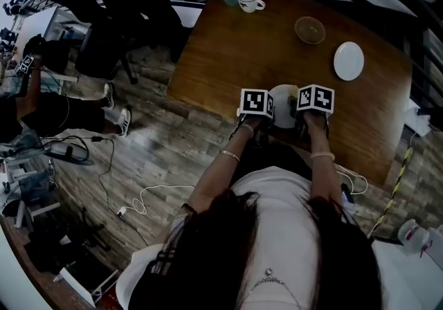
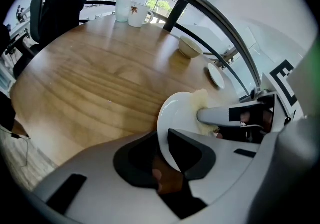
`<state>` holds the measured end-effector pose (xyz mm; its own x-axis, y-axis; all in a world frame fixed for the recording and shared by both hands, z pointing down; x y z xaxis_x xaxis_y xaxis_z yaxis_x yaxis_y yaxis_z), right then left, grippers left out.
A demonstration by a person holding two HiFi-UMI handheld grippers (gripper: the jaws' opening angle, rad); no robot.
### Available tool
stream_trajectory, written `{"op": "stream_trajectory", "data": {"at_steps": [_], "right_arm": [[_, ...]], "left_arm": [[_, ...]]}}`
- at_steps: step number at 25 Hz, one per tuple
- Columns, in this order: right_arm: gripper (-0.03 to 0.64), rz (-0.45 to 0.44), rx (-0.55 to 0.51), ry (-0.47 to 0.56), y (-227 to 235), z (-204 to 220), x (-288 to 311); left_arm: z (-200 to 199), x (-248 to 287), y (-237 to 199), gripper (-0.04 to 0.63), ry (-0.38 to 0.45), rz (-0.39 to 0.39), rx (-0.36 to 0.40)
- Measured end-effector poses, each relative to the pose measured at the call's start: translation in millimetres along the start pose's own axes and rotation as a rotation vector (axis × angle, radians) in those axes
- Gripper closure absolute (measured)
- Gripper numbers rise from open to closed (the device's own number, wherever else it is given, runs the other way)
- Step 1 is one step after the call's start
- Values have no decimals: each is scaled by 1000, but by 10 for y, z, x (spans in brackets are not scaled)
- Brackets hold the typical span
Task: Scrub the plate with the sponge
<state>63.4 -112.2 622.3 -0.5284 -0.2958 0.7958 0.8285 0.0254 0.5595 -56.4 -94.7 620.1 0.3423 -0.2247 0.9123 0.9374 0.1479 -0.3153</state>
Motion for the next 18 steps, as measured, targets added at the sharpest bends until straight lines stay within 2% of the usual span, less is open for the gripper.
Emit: {"op": "stream_trajectory", "data": {"at_steps": [7,18], "right_arm": [[537,35,26,46,192,46,-204],[537,26,64,105,264,128,-410]], "left_arm": [[19,5,-3,517,14,-13,-6],[0,5,-42,517,31,4,-51]]}}
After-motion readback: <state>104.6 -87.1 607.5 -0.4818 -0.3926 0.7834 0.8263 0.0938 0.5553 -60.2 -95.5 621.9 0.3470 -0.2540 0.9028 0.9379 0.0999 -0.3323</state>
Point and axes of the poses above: the fingertips, and each gripper's own axes: x forward along the fingers, y to its right, z out of its underside, the point moved 3 cm from there along -x, backward along the fingers, and after that the axes turned 7 degrees about -z, right-handed, at the moved point
